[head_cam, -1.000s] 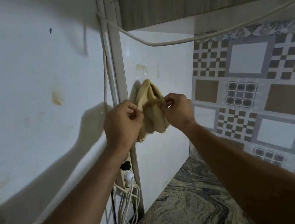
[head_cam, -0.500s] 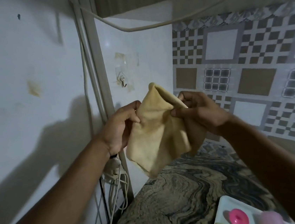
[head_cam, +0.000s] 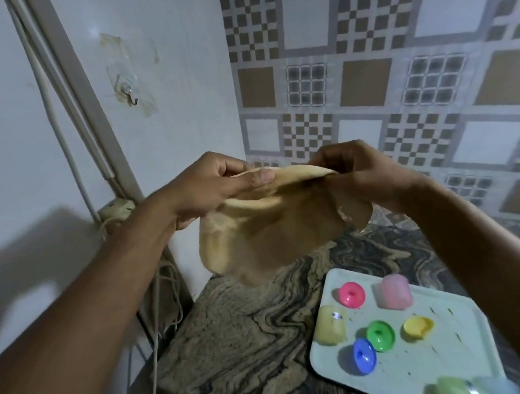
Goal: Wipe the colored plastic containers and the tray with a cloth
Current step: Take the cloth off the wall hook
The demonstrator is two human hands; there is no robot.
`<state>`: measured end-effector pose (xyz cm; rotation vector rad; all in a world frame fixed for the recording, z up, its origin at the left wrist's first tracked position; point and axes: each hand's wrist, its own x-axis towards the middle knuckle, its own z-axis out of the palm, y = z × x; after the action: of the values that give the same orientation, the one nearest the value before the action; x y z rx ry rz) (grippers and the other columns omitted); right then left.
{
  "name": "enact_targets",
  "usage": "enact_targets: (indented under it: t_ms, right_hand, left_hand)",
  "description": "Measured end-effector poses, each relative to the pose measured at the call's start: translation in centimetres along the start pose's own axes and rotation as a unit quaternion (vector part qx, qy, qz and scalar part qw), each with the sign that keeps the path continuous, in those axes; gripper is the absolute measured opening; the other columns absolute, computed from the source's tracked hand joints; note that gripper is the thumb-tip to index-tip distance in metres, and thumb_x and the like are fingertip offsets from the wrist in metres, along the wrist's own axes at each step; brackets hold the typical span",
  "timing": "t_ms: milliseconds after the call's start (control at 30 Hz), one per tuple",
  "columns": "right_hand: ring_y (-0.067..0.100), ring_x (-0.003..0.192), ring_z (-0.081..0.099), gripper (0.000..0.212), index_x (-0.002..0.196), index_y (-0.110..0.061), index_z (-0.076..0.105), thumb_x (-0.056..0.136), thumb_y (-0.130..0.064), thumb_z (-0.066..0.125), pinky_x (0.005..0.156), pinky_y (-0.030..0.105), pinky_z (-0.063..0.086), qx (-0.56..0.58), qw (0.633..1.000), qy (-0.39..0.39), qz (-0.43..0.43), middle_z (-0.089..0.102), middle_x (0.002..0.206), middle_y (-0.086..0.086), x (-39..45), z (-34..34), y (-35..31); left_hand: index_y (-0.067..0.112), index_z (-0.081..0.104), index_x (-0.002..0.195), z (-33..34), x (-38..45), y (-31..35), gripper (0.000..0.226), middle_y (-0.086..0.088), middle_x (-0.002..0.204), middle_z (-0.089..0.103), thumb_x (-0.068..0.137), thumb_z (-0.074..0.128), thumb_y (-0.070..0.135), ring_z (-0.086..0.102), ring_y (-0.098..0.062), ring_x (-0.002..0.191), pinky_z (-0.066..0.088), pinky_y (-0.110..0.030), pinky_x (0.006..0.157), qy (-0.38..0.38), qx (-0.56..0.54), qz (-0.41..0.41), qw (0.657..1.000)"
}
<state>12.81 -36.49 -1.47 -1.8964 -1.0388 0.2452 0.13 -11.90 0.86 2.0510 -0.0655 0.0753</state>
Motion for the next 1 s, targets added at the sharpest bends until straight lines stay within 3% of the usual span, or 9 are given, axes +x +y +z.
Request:
enact_targets:
  t_ms: [133,267,367,467,600,667,733,833,1000]
  right_hand:
    - [0.019,0.087,0.067,0.008,0.102,-0.013,0.073,0.099,-0.016,0.066,0.078,0.042,0.057,0.007,1.000,-0.007,0.011,0.072,0.097,0.013,-2.4,-1.4,1.0]
    - [0.022,0.086,0.066,0.032,0.104,-0.008,0.074,0.087,-0.035,0.070,0.073,0.035,0.056,0.150,0.987,0.032,0.056,0.072,0.095,0.011,-4.6,-1.4,1.6]
    - [0.030,0.085,0.070,0.049,0.101,-0.010,0.078,0.084,-0.055,0.073,0.079,0.041,0.059,0.284,0.952,0.043,0.105,0.075,0.096,0.016,-6.2,-1.4,1.9]
    - [0.028,0.092,0.076,0.059,0.106,-0.015,0.082,0.089,-0.063,0.052,0.088,0.043,0.062,0.491,0.862,0.054,0.117,0.078,0.104,0.014,-8.1,0.2,3.2]
    - [0.045,0.143,0.044,0.103,0.155,-0.002,0.042,0.085,-0.075,0.060,0.125,0.061,0.024,0.658,0.747,-0.039,0.089,0.046,0.154,0.028,-10.4,3.8,6.2]
    - [0.045,0.140,0.048,0.100,0.156,0.004,0.037,0.090,-0.068,0.060,0.121,0.058,0.032,0.748,0.659,-0.063,0.041,0.047,0.152,0.032,-11.1,4.7,6.9]
    - [0.034,0.122,0.066,0.086,0.147,0.000,0.052,0.085,-0.056,0.074,0.110,0.052,0.047,0.712,0.696,0.027,0.088,0.063,0.137,0.024,-11.6,5.4,8.1]
    - [0.013,0.093,0.075,0.029,0.127,-0.005,0.066,0.101,-0.018,0.060,0.094,0.044,0.055,0.431,0.840,0.268,0.190,0.074,0.109,0.008,-11.3,6.4,11.2]
    - [0.023,0.109,0.072,0.061,0.118,-0.014,0.075,0.097,-0.057,0.038,0.097,0.039,0.050,0.365,0.879,0.285,0.112,0.078,0.116,0.007,-11.1,5.5,8.7]
  left_hand:
    - [-0.007,0.062,0.089,1.5,0.5,1.3,0.040,-0.010,0.077,0.062,0.101,0.063,0.031,0.062,-0.012,0.069,0.049,-0.018,0.069,-0.028,-0.007,0.033,0.999]
    - [0.008,0.067,0.096,3.9,1.2,2.4,0.025,0.003,0.085,0.071,0.097,0.060,0.032,0.069,-0.008,0.080,0.056,-0.020,0.078,-0.038,-0.128,0.040,0.990]
    - [0.004,0.068,0.111,5.2,1.6,3.3,0.037,-0.007,0.100,0.067,0.096,0.062,0.037,0.066,-0.016,0.092,0.055,-0.028,0.088,-0.021,-0.199,0.055,0.978]
    - [0.006,0.068,0.108,6.6,1.9,4.3,0.033,-0.008,0.097,0.069,0.097,0.062,0.037,0.069,-0.017,0.089,0.059,-0.028,0.084,0.001,-0.248,0.054,0.967]
    - [0.014,0.073,0.096,7.8,2.3,4.5,0.024,-0.005,0.092,0.075,0.097,0.064,0.036,0.072,-0.016,0.085,0.059,-0.030,0.083,0.043,-0.275,0.041,0.960]
    - [0.015,0.072,0.096,8.1,2.3,4.3,0.023,-0.006,0.093,0.074,0.097,0.065,0.036,0.071,-0.017,0.085,0.056,-0.032,0.086,0.049,-0.281,0.033,0.958]
    - [0.016,0.072,0.098,8.2,2.2,3.9,0.021,-0.005,0.095,0.072,0.098,0.065,0.035,0.070,-0.017,0.087,0.055,-0.034,0.086,0.058,-0.289,0.024,0.955]
    - [0.012,0.068,0.107,8.7,2.1,3.6,0.023,-0.008,0.097,0.070,0.099,0.065,0.033,0.068,-0.019,0.089,0.055,-0.036,0.083,0.056,-0.283,0.022,0.957]
    - [0.020,0.073,0.090,9.8,2.1,3.0,0.016,0.002,0.088,0.072,0.090,0.070,0.036,0.068,-0.011,0.085,0.053,-0.034,0.085,0.053,-0.241,0.011,0.969]
